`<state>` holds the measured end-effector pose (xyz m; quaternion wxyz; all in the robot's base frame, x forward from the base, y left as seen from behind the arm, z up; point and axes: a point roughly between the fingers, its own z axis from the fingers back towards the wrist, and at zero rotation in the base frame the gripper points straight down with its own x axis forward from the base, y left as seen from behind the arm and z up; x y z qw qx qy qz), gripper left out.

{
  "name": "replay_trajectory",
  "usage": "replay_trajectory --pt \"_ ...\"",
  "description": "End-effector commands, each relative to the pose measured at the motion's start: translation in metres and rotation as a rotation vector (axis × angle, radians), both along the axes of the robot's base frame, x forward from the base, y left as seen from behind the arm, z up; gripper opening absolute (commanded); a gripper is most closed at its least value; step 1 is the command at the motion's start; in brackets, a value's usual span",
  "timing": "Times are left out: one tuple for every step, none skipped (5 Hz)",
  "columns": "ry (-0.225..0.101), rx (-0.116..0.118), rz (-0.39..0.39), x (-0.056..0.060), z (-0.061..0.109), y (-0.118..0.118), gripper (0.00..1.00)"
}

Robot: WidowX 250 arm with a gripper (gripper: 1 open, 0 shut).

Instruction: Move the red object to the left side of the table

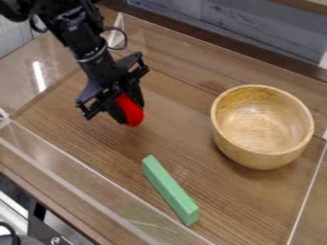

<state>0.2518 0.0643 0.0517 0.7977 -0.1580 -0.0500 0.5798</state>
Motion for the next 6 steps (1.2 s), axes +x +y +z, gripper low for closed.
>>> replay_trajectory --pt "-0.031 0.027 0.014 0.01 0.0 -0.003 0.0" --pt "-0.032 0.045 0.074 0.006 -0.016 -0.007 0.0" --pt "-0.029 0.051 0.124 0.002 -0.025 -0.011 0.0" --pt "-0.027 0.05 0.137 0.002 -0.016 -0.011 0.0" --pt "-0.025 0.05 0.149 0.002 -0.007 -0.011 0.0" --pt "-0.024 0.048 0.161 0.003 0.002 -0.01 0.0"
